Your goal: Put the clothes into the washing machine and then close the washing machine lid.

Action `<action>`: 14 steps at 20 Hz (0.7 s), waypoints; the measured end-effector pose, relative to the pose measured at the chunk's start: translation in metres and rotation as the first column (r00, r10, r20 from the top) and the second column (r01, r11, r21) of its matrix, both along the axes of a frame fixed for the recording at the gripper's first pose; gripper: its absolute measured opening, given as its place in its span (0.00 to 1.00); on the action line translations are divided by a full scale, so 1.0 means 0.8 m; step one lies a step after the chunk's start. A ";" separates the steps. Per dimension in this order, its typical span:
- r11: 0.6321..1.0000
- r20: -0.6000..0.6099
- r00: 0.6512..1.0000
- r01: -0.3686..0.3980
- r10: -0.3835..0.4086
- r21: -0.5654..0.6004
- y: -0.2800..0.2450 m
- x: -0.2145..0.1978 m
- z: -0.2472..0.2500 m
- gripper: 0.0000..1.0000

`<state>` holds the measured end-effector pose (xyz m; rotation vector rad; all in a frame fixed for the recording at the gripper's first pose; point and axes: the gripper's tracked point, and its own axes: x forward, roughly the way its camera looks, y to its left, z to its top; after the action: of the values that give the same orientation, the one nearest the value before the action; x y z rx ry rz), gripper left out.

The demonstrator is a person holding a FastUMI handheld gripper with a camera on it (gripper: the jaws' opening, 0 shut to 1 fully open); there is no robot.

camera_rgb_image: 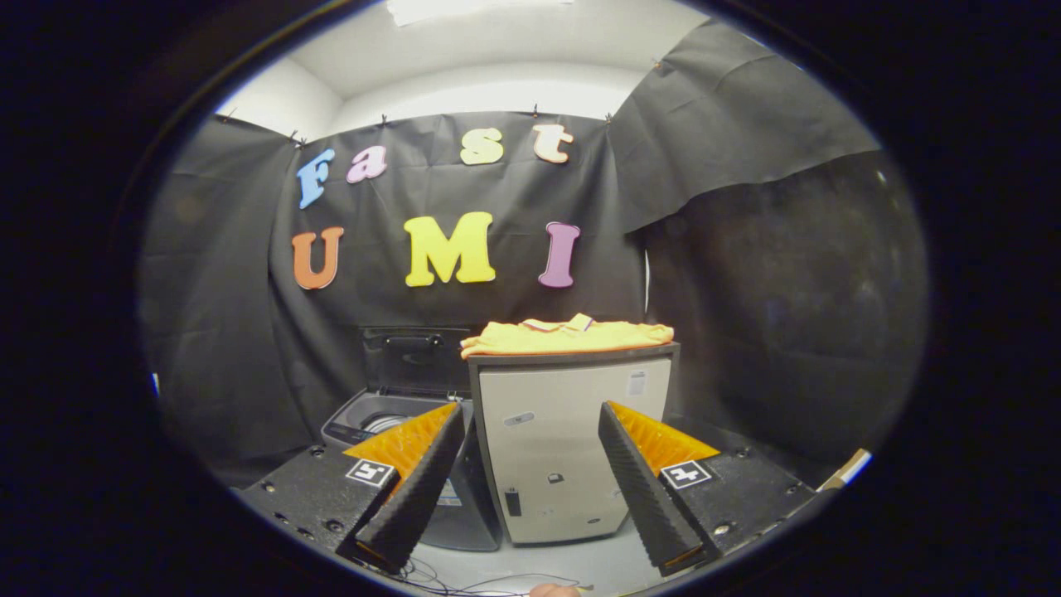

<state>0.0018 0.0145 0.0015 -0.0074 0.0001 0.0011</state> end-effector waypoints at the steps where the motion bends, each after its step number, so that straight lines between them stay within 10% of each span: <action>1: 1.000 -0.002 1.000 0.002 -0.002 -0.001 -0.001 0.000 0.000 1.00; 14: 0.999 -0.005 0.999 0.033 -0.033 -0.040 -0.006 0.036 0.037 1.00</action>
<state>0.0304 0.0099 0.0308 -0.0477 0.0060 -0.0317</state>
